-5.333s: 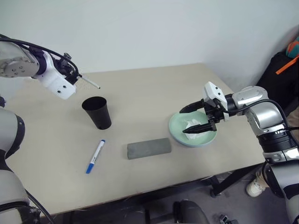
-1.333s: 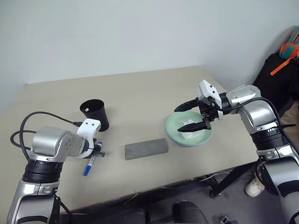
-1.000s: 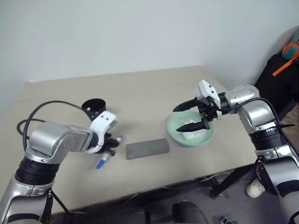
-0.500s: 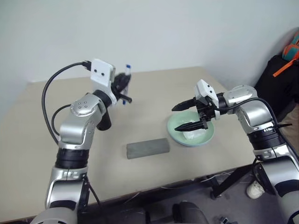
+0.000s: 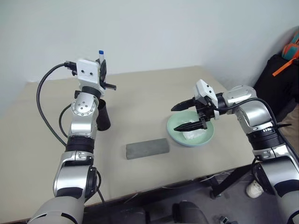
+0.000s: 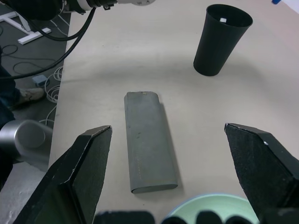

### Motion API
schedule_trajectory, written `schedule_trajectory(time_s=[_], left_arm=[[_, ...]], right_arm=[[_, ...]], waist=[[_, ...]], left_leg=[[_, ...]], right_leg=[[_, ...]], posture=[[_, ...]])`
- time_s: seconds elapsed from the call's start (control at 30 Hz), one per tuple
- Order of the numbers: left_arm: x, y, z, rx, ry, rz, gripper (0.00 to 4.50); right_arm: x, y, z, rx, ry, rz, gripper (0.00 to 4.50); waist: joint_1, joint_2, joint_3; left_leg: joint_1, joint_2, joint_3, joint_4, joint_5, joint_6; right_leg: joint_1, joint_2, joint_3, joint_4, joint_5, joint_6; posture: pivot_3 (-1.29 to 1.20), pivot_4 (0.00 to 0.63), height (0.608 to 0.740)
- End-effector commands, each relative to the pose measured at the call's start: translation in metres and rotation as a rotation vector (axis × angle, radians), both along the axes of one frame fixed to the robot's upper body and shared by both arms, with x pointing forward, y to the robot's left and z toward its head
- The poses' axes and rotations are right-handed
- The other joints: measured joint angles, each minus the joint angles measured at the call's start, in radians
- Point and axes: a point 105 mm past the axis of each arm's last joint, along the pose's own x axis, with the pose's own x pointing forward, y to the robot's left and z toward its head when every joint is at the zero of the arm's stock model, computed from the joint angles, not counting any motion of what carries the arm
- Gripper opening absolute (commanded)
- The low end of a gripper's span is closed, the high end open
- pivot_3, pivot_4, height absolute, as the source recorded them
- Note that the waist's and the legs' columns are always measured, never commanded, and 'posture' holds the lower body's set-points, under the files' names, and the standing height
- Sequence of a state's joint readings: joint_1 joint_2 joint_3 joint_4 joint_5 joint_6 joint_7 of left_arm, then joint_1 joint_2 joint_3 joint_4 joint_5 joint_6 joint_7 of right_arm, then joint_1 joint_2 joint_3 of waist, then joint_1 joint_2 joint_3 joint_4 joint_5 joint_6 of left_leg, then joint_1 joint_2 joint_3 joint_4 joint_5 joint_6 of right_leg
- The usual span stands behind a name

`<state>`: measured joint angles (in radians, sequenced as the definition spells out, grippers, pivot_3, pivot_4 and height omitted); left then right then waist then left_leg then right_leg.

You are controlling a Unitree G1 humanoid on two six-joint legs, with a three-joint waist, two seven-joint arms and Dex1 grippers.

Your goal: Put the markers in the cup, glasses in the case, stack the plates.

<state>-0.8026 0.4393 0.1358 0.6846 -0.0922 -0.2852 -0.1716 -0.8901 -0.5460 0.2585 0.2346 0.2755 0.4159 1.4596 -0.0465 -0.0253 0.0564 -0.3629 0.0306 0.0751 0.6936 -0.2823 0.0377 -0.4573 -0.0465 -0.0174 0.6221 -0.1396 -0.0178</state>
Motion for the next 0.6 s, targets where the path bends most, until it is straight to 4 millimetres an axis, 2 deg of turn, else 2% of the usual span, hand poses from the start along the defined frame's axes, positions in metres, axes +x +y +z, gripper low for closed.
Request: schedule_trajectory(time_s=[0.03,0.33,0.6], left_arm=[[-0.002,0.008,0.02,0.014,-0.068,0.007,0.1],[-0.007,0.018,-0.004,-0.008,0.001,-0.013,0.1],[-0.015,0.027,-0.017,-0.053,0.036,-0.01,0.1]], right_arm=[[-0.001,-0.001,0.015,0.032,-0.054,0.0,4.18],[-0.001,-0.002,0.015,0.033,-0.055,-0.005,4.18],[0.0,-0.002,0.015,0.032,-0.054,-0.005,4.18]], waist=[[0.0,0.0,0.0],[0.0,0.0,0.0],[0.0,0.0,0.0]], left_leg=[[0.0,0.0,0.0,0.0,0.0,0.0],[-0.001,0.0,0.0,0.0,0.0,0.0],[-0.002,0.001,0.0,-0.001,0.0,0.0]], right_leg=[[0.0,0.0,0.0,0.0,0.0,0.0],[-0.001,-0.001,-0.001,0.0,0.0,0.0],[-0.002,-0.001,-0.002,0.0,0.0,0.0]], posture=[[0.0,0.0,0.738],[0.0,0.0,0.738],[0.0,0.0,0.738]])
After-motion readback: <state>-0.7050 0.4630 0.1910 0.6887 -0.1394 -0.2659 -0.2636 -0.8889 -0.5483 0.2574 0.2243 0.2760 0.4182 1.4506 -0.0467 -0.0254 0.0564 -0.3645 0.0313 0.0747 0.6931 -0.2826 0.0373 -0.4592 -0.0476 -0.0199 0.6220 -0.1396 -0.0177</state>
